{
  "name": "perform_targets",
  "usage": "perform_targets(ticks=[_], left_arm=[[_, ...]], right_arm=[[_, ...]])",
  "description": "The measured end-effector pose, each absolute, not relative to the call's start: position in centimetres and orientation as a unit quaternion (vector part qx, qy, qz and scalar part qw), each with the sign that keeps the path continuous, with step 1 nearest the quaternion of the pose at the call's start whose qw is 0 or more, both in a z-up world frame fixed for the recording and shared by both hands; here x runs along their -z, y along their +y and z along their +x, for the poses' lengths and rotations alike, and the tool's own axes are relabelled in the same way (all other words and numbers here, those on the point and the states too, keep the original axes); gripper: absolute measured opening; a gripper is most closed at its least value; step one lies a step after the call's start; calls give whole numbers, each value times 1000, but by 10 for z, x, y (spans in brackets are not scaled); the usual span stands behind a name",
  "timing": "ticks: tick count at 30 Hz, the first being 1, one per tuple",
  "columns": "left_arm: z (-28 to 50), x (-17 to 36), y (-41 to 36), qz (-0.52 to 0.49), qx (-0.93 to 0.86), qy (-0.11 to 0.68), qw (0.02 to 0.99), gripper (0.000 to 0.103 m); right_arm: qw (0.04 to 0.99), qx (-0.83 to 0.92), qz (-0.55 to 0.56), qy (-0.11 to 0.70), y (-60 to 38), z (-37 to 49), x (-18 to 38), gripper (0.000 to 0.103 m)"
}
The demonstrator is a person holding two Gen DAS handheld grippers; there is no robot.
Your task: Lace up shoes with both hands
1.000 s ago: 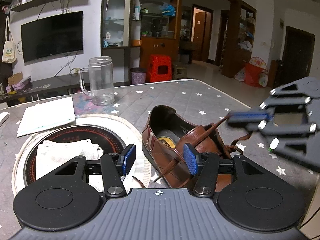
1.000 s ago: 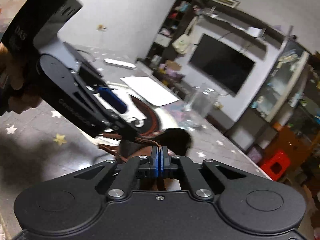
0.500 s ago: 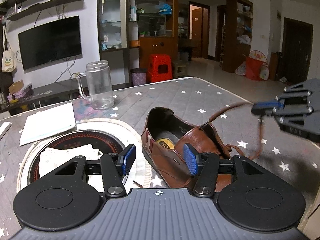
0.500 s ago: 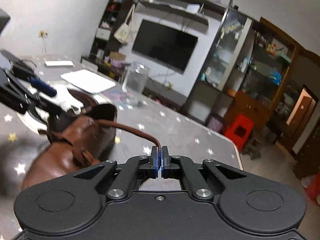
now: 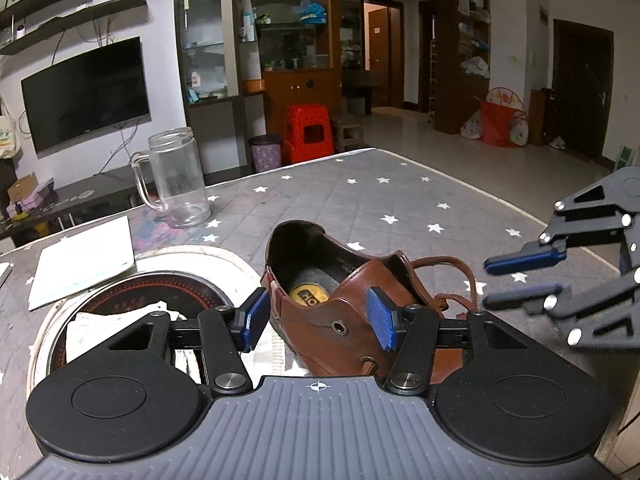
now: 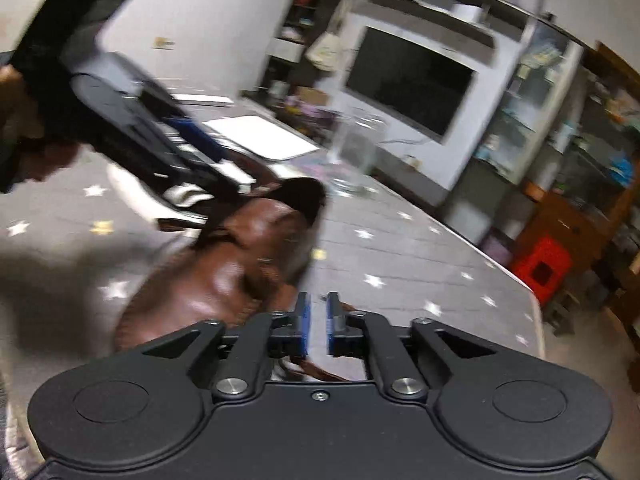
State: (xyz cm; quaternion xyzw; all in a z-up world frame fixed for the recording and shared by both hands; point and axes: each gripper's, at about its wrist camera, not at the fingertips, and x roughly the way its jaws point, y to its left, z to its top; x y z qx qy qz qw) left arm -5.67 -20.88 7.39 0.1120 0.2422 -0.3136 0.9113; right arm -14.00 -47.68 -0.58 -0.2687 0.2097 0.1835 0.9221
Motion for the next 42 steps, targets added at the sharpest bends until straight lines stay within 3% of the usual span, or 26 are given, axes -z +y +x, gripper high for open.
perform_targets(ticks=[21, 29, 35, 42], left_arm=[[-50, -74, -218, 128, 317, 250, 906, 62], [-48, -76, -220, 135, 316, 254, 904, 63], [-47, -76, -220, 138, 313, 257, 904, 64], [-48, -75, -224, 143, 303, 258, 906, 65]], right_arm=[[856, -279, -393, 187, -464, -116, 17, 20], [800, -347, -461, 165, -465, -112, 10, 10], [810, -346, -443, 166, -465, -110, 10, 7], [865, -227, -435, 101, -462, -136, 29, 4]])
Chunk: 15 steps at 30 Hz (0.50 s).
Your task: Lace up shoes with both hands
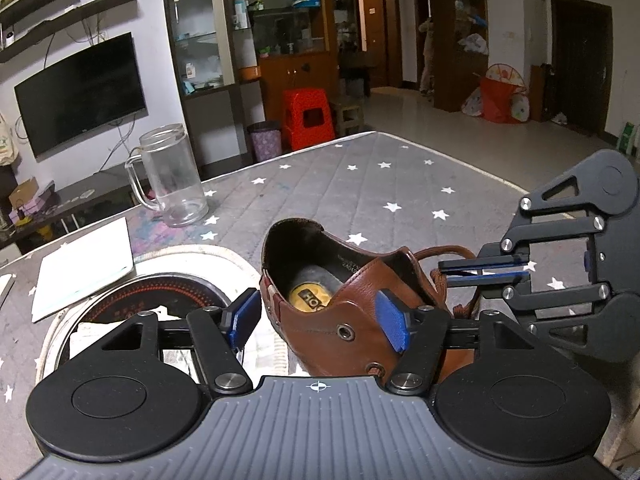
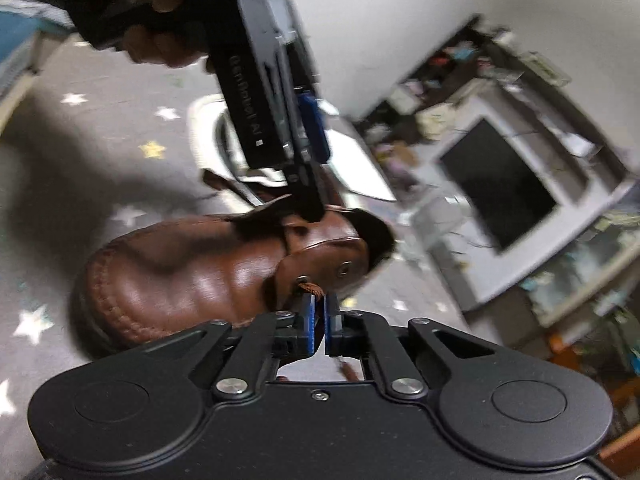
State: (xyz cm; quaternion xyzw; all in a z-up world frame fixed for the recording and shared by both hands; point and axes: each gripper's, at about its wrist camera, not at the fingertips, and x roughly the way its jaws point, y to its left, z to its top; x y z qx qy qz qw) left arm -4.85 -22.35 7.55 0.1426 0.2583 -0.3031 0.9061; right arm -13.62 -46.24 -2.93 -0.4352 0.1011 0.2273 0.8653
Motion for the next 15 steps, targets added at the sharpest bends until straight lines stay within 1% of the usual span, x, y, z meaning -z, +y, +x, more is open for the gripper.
perform_targets(ticks=[3, 5, 7, 9, 11, 14, 15], left_arm=[[-50, -75, -217, 133, 297, 260, 909, 66], [-51, -75, -213, 128, 293, 261, 911, 67], [-52, -74, -209, 123, 289, 261, 913, 68], [-53, -75, -206, 122, 286, 260, 914, 68], [-54, -75, -205, 120, 286, 259, 915, 68], [-54, -74, -203, 116, 286, 258, 915, 68], [-54, -74, -203, 115, 287, 258, 915, 68]], right_arm=[[877, -193, -432, 81, -457, -142, 36, 3], [883, -167, -433, 63, -454, -146, 39, 0], [891, -112, -438, 24, -452, -149, 38, 0], [904, -118, -409, 42, -453, -148, 30, 1], [907, -116, -404, 39, -455, -150, 29, 1], [894, -118, -430, 45, -456, -153, 32, 1], [884, -128, -444, 62, -457, -153, 32, 1]])
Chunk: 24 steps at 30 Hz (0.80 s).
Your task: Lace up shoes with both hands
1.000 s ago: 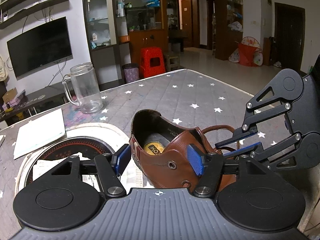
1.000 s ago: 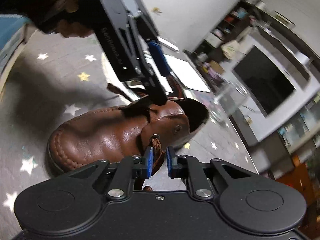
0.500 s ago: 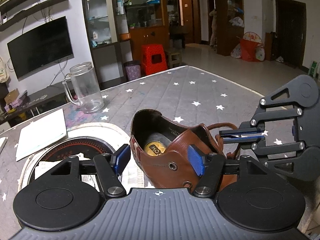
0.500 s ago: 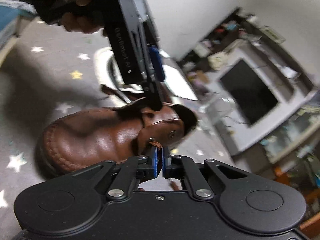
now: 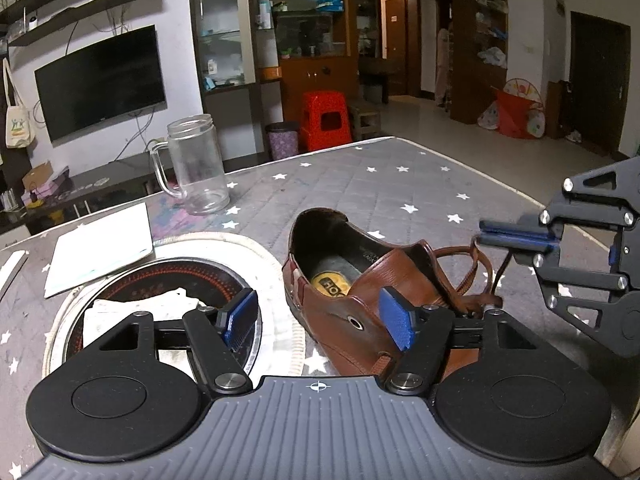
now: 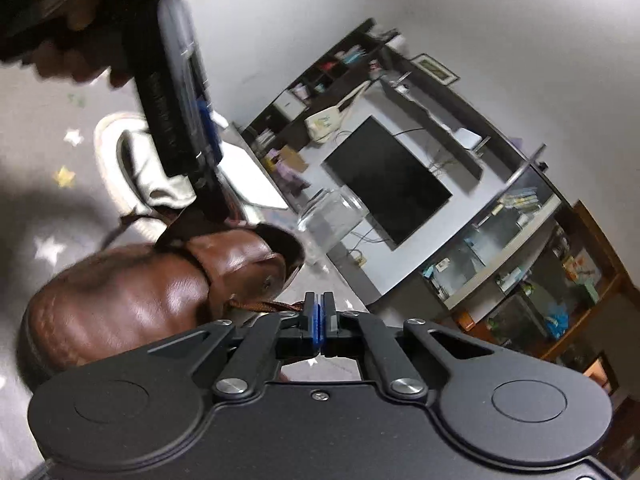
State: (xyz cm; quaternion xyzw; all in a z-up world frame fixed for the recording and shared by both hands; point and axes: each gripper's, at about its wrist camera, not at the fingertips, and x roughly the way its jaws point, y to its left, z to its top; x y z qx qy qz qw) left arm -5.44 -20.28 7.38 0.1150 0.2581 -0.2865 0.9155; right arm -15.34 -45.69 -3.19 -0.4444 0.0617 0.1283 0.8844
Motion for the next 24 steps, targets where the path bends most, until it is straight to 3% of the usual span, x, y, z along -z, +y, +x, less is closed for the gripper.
perform_targets(ticks=[7, 9, 11, 15, 24], left_arm=[[-53, -74, -201, 111, 288, 259, 915, 69], [-52, -74, -201, 112, 288, 259, 915, 70], [-52, -74, -201, 112, 288, 259, 915, 70], [-51, -75, -201, 113, 289, 259, 915, 72], [-49, -76, -199, 112, 289, 259, 915, 72]], right_arm=[[858, -148, -484, 90, -457, -154, 48, 2], [854, -152, -490, 89, -455, -157, 50, 11], [849, -155, -497, 86, -453, -161, 52, 31], [846, -166, -501, 78, -451, -163, 55, 31], [833, -181, -518, 64, -442, -144, 65, 14]])
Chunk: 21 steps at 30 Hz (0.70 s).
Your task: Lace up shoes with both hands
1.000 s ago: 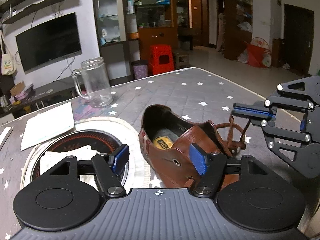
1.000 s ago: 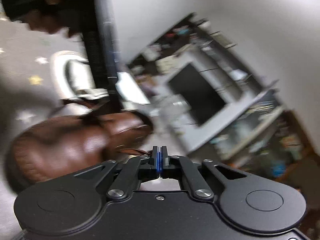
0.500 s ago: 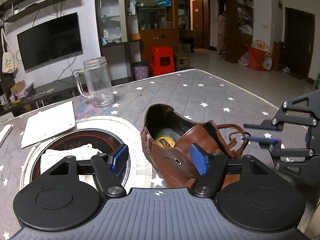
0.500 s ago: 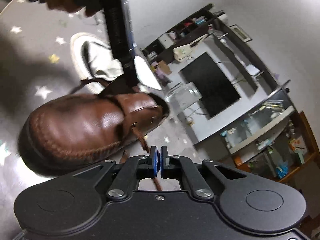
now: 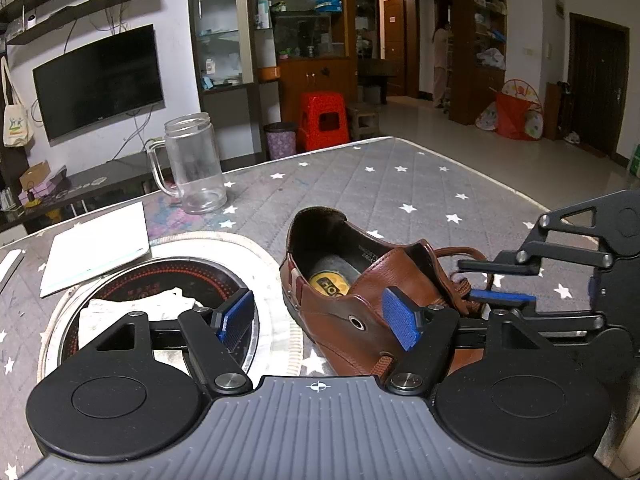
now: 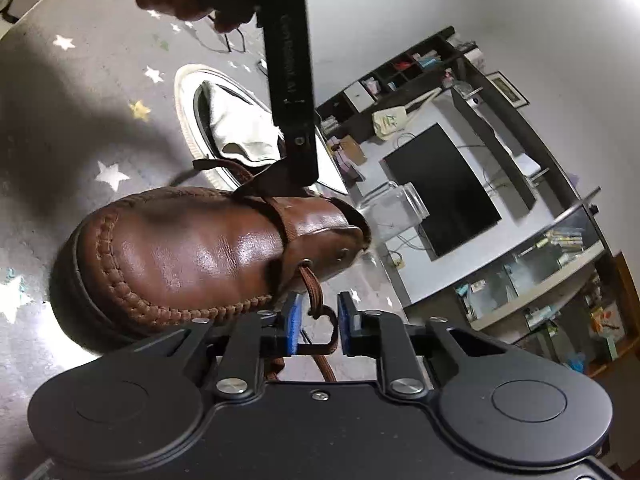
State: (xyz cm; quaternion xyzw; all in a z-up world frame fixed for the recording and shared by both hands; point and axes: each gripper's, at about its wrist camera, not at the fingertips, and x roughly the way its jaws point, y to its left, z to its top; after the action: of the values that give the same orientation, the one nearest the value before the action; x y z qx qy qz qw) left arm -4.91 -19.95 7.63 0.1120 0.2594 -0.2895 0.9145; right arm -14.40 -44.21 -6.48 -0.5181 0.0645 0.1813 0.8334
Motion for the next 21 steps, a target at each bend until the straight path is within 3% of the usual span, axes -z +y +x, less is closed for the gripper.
perform_targets(ticks=[1, 5, 21], left_arm=[[-49, -77, -199, 111, 289, 260, 915, 73], [-52, -74, -200, 111, 284, 259, 916, 73], [-59, -72, -197, 115, 262, 255, 924, 73]], right_arm=[[832, -181, -520, 61, -441, -142, 66, 8], [842, -165, -512, 45, -441, -141, 70, 3], [875, 11, -472, -109, -454, -162, 3, 2]])
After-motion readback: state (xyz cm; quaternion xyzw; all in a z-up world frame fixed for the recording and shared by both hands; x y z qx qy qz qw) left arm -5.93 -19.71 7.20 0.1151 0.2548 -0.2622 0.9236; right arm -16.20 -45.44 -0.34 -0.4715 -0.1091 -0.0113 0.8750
